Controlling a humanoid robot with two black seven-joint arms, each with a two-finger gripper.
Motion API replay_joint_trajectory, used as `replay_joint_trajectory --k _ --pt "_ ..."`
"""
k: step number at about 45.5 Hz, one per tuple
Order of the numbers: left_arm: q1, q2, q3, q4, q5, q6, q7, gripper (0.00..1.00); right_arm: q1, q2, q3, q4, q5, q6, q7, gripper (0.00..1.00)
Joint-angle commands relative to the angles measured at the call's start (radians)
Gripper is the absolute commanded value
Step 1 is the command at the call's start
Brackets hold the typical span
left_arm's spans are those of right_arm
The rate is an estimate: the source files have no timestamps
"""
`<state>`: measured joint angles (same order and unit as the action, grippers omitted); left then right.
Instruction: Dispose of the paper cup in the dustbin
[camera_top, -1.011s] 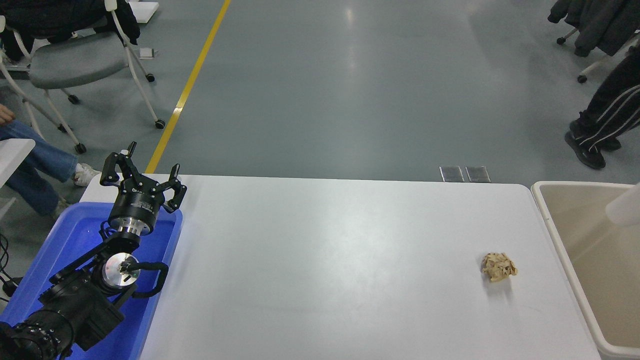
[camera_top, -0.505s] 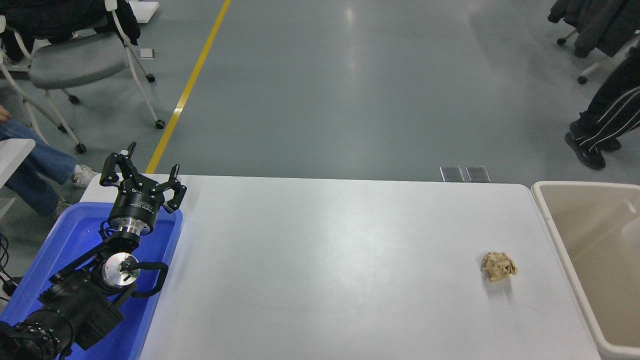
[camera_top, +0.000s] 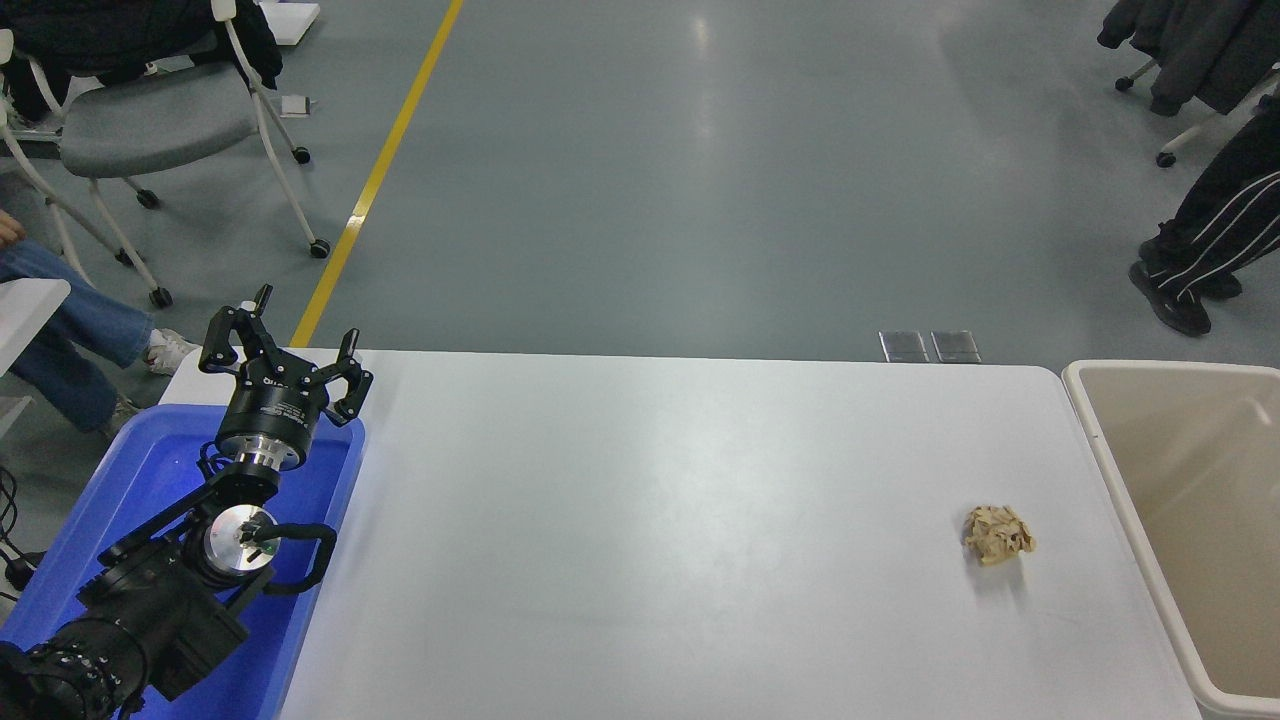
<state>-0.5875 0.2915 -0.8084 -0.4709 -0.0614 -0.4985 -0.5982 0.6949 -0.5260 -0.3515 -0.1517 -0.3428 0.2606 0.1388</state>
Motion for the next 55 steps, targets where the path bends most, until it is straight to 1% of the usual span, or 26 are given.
replay_joint_trajectory --k 1,11,12,13,14,15,16,17,18,21,24,31,35,55 --pt "0.0 0.0 0.0 0.0 0.0 0.0 0.0 1.0 -0.038 0.05 0.025 -0.011 0.027 -0.06 -0.033 0.0" --pt "0.0 0.0 0.0 0.0 0.0 0.0 0.0 1.0 -0.054 0.058 0.026 -0.011 0.027 -0.069 -0.033 0.0" --pt "0.0 0.0 0.0 0.0 0.0 0.0 0.0 1.0 -0.055 0.057 0.026 -0.011 0.027 -0.069 -0.033 0.09" --pt "0.0 0.0 0.0 0.0 0.0 0.0 0.0 1.0 -0.055 0.058 0.028 -0.011 0.027 -0.07 -0.033 0.4" --pt "0.0 0.0 0.0 0.0 0.0 0.0 0.0 1.0 -0.057 0.06 0.031 -0.011 0.027 -0.072 -0.031 0.58" --pt "0.0 0.0 0.0 0.0 0.0 0.0 0.0 1.0 -0.057 0.058 0.035 -0.011 0.028 -0.07 -0.031 0.6" --pt "0.0 0.0 0.0 0.0 0.0 0.0 0.0 1.0 -0.057 0.058 0.04 -0.011 0.028 -0.07 -0.031 0.65" --pt "0.0 0.0 0.0 0.0 0.0 0.0 0.0 1.0 -0.057 0.058 0.051 -0.011 0.028 -0.07 -0.031 0.84" --pt "0.0 0.0 0.0 0.0 0.0 0.0 0.0 1.0 -0.057 0.06 0.057 -0.011 0.028 -0.072 -0.031 0.87" --pt "0.0 0.0 0.0 0.0 0.0 0.0 0.0 1.0 -0.057 0.061 0.08 -0.011 0.028 -0.072 -0.031 0.88" --pt "0.0 0.0 0.0 0.0 0.0 0.0 0.0 1.0 -0.057 0.066 0.1 -0.014 0.028 -0.072 -0.03 0.99" --pt "0.0 0.0 0.0 0.0 0.0 0.0 0.0 1.0 -0.046 0.067 0.106 -0.014 0.028 -0.073 -0.027 0.99" --pt "0.0 0.0 0.0 0.0 0.0 0.0 0.0 1.0 -0.038 0.096 0.106 -0.02 0.028 -0.073 -0.027 0.99" --pt "0.0 0.0 0.0 0.0 0.0 0.0 0.0 1.0 0.001 0.112 0.114 -0.02 0.028 -0.084 -0.027 0.99"
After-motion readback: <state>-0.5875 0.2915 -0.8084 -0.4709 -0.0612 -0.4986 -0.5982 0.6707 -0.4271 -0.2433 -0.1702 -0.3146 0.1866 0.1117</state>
